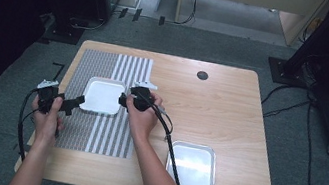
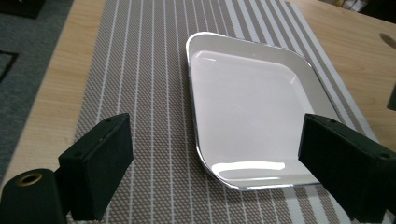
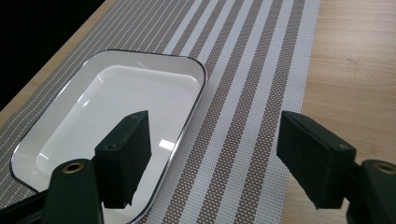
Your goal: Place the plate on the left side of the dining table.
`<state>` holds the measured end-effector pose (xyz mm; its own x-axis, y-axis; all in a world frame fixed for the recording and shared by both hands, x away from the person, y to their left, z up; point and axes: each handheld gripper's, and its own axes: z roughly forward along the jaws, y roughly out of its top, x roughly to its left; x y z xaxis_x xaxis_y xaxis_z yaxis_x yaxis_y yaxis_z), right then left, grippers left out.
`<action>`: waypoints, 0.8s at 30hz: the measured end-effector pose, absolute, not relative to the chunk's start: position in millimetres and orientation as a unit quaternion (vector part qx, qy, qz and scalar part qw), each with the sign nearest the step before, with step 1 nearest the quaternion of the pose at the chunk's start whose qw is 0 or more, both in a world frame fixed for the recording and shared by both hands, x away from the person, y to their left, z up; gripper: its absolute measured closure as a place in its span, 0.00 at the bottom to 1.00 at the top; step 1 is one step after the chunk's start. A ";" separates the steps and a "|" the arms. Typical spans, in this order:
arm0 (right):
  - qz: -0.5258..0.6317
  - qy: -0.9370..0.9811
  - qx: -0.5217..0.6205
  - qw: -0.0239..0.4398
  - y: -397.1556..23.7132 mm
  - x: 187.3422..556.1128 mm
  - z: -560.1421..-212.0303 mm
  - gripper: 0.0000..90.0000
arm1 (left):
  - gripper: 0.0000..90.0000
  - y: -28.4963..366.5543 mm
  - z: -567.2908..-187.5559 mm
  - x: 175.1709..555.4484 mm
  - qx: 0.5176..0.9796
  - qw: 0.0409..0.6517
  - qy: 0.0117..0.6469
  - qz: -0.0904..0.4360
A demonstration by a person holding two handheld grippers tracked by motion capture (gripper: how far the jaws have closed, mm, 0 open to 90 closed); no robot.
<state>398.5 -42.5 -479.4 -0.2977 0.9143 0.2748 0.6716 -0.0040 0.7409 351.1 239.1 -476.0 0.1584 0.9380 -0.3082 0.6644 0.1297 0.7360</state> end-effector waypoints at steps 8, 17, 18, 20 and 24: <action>0.418 0.694 0.568 0.145 -46.1 392.8 -477.0 0.29 | 0.11 228.7 -477.2 337.4 0.649 0.414 0.617 0.162; 0.420 0.696 0.563 0.152 -59.3 385.2 -473.3 0.29 | 0.11 213.9 -475.8 317.2 0.659 0.417 0.604 0.166; 0.418 0.697 0.562 0.155 -63.7 383.3 -473.0 0.29 | 0.11 212.2 -476.3 312.8 0.659 0.419 0.603 0.164; 0.417 0.698 0.561 0.157 -68.2 381.4 -473.2 0.29 | 0.11 211.6 -476.6 310.7 0.658 0.420 0.603 0.161; 0.415 0.698 0.562 0.155 -77.4 378.1 -473.6 0.29 | 0.11 209.5 -478.8 301.7 0.659 0.422 0.602 0.157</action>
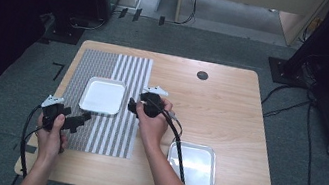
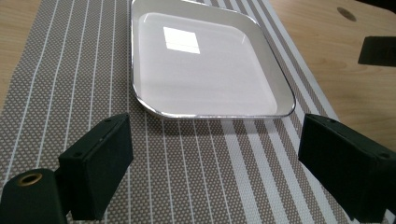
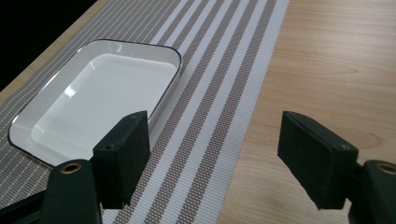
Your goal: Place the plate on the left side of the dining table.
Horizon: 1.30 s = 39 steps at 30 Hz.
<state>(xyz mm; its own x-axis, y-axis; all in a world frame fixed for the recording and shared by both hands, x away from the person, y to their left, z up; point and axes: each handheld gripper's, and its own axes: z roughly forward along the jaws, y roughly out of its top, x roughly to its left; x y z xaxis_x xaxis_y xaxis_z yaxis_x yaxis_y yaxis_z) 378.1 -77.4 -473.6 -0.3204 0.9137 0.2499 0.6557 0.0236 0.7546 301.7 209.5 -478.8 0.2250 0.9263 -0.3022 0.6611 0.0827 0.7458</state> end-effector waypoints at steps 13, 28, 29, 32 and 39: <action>0.420 0.698 0.559 0.155 -98.6 365.8 -468.8 0.28 | 0.11 211.5 -490.0 285.8 0.663 0.410 0.604 0.166; 0.419 0.691 0.565 0.168 -127.7 353.4 -466.4 0.28 | 0.11 216.5 -507.8 275.4 0.673 0.367 0.614 0.188; 0.419 0.691 0.564 0.168 -129.8 352.9 -466.4 0.28 | 0.11 216.8 -509.0 275.0 0.674 0.364 0.614 0.189; 0.420 0.689 0.565 0.170 -135.8 350.4 -464.9 0.28 | 0.11 218.4 -512.2 273.4 0.678 0.359 0.612 0.192; 0.421 0.685 0.568 0.178 -150.4 344.9 -464.2 0.28 | 0.11 215.6 -515.2 269.7 0.686 0.353 0.600 0.213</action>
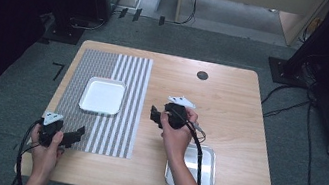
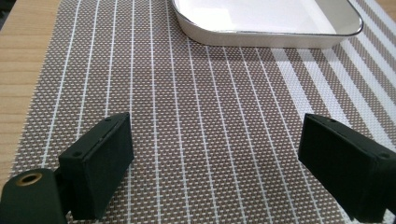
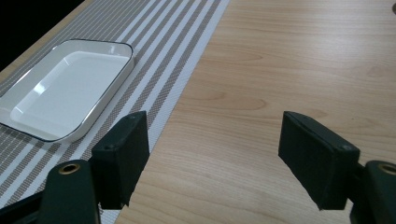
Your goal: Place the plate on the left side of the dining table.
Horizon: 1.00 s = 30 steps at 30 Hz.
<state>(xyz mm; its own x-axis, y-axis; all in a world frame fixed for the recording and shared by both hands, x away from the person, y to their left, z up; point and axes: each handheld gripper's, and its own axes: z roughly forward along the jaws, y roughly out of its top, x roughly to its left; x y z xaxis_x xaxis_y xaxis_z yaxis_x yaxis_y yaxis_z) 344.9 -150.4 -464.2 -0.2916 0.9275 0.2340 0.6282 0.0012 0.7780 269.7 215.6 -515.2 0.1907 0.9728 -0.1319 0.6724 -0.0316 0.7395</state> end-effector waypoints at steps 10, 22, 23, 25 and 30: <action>0.421 0.678 0.574 0.185 -169.6 337.0 -461.6 0.28 | 0.11 209.8 -517.6 269.2 0.696 0.337 0.589 0.233; 0.414 0.666 0.588 0.198 -199.2 329.5 -463.2 0.28 | 0.11 208.2 -517.7 269.3 0.700 0.330 0.588 0.237; 0.413 0.664 0.590 0.200 -204.7 328.1 -463.6 0.28 | 0.11 208.1 -517.7 269.4 0.700 0.330 0.588 0.238; 0.413 0.662 0.592 0.200 -207.2 327.4 -463.7 0.28 | 0.11 207.7 -517.8 269.4 0.701 0.328 0.587 0.239; 0.412 0.656 0.598 0.205 -220.4 324.3 -463.3 0.28 | 0.11 205.6 -518.0 269.6 0.704 0.321 0.585 0.243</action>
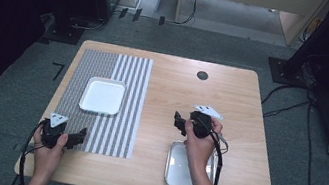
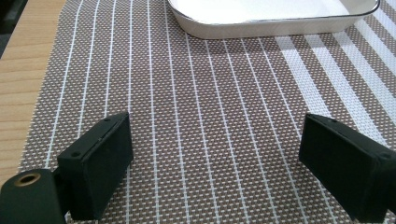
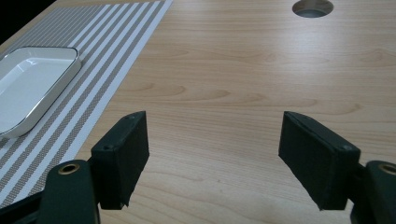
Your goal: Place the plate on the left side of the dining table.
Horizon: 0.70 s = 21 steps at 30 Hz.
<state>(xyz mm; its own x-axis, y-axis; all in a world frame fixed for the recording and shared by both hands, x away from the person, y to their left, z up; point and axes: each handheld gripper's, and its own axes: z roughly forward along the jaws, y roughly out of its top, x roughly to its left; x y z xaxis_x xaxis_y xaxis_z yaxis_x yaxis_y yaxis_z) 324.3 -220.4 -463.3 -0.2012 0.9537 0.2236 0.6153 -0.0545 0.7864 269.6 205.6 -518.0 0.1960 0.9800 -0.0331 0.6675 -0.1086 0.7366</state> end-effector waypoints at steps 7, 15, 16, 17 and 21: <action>0.410 0.649 0.606 0.209 -236.3 319.7 -463.4 0.28 | 0.11 204.3 -518.1 269.7 0.706 0.316 0.584 0.246; 0.406 0.644 0.611 0.215 -250.6 315.0 -462.9 0.28 | 0.11 203.9 -518.2 269.8 0.707 0.313 0.583 0.248; 0.405 0.644 0.611 0.217 -252.6 314.5 -463.0 0.28 | 0.11 203.9 -518.2 269.8 0.707 0.313 0.583 0.248; 0.403 0.643 0.613 0.220 -257.1 313.4 -463.2 0.28 | 0.11 203.8 -518.3 269.8 0.707 0.313 0.583 0.249; 0.400 0.641 0.616 0.223 -263.6 311.5 -463.5 0.28 | 0.11 203.5 -518.3 269.8 0.708 0.312 0.583 0.249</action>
<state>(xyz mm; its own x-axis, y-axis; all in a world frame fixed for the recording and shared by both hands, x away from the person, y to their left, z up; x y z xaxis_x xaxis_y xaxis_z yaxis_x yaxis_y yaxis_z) 311.5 -263.6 -463.5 -0.1425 0.9680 0.2067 0.6117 -0.0780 0.7872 269.8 203.5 -518.3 0.1967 0.9804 -0.0107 0.6693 -0.1263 0.7322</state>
